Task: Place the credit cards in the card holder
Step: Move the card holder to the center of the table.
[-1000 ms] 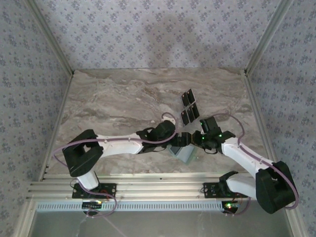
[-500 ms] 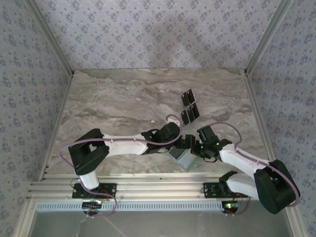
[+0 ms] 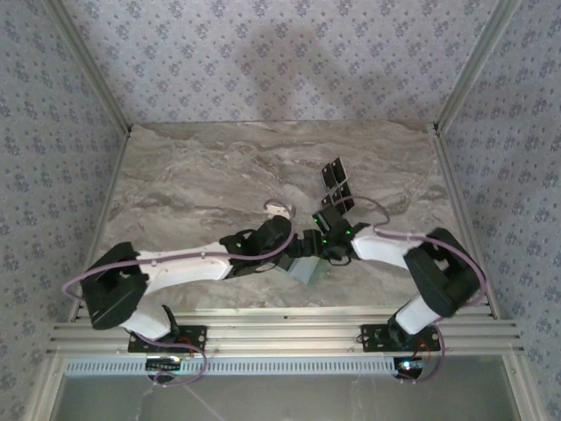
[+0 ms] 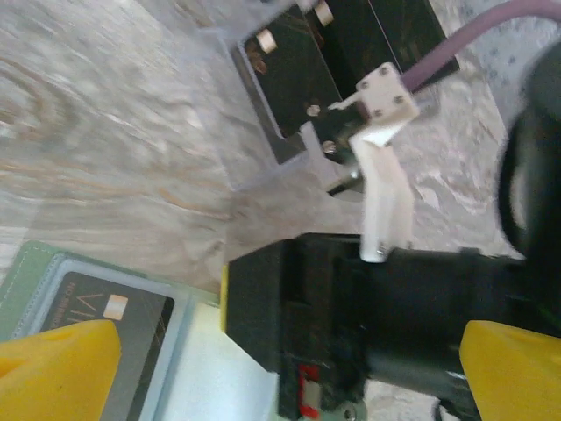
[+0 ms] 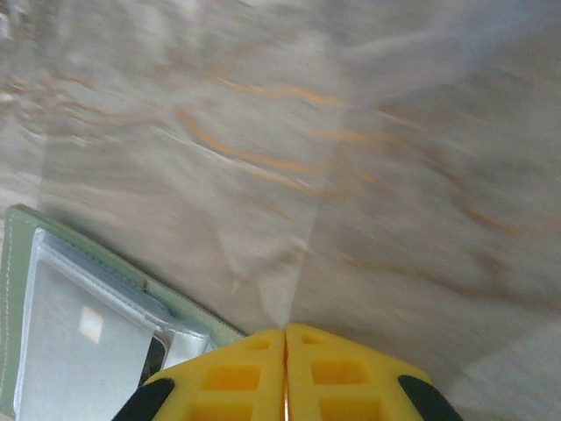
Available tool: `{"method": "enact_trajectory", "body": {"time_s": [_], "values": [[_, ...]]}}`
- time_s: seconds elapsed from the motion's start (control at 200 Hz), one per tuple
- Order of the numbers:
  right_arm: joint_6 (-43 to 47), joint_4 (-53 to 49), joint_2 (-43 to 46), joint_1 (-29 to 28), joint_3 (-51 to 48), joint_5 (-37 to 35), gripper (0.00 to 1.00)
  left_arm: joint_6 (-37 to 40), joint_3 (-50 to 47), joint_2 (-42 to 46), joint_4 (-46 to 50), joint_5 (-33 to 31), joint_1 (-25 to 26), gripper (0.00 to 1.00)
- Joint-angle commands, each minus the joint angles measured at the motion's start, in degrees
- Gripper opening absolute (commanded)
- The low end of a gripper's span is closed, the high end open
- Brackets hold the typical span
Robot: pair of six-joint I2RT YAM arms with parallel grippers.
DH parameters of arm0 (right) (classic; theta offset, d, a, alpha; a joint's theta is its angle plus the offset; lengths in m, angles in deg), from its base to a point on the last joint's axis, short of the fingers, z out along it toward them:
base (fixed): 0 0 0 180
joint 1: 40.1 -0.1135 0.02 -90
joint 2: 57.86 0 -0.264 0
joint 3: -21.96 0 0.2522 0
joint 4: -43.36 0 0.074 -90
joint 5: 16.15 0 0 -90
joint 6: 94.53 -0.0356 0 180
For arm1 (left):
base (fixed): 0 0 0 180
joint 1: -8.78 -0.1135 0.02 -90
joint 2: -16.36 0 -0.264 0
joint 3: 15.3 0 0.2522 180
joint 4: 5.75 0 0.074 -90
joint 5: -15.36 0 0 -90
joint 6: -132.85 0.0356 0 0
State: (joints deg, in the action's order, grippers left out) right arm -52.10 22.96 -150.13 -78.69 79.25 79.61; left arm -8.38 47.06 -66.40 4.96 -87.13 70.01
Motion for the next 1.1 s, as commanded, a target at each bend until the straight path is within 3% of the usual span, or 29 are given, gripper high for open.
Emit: {"method": "enact_trajectory", "body": {"time_s": [0.0,0.13,0.23,0.4,0.535,0.909,1.094], "values": [[1.11,5.55,-7.88,-2.07,7.32,2.95,0.10,0.71,-2.78,5.35,5.32,-5.98,-1.73,1.00],[4.29,1.59,-10.50,-2.19,16.19,3.60,0.11,0.16,-6.62,11.21,8.91,-7.76,-4.62,1.00],[6.54,-2.03,-8.41,-2.18,18.84,3.05,0.20,0.16,-9.37,14.98,10.34,-7.82,-6.98,1.00],[7.41,-6.99,-2.38,-2.53,15.40,1.25,0.40,0.57,-12.28,18.45,11.70,-6.62,-10.69,1.00],[6.98,-11.40,2.68,-3.78,10.29,-3.75,0.48,1.43,-12.98,18.69,12.54,-5.07,-12.81,1.00],[4.86,-15.44,8.25,-4.77,2.14,-9.37,0.52,2.49,-13.01,16.52,12.20,-3.45,-13.68,1.00],[5.21,-14.04,7.06,-4.40,2.30,-8.77,0.43,2.50,-12.91,15.29,11.62,-3.06,-13.62,1.00]]}}
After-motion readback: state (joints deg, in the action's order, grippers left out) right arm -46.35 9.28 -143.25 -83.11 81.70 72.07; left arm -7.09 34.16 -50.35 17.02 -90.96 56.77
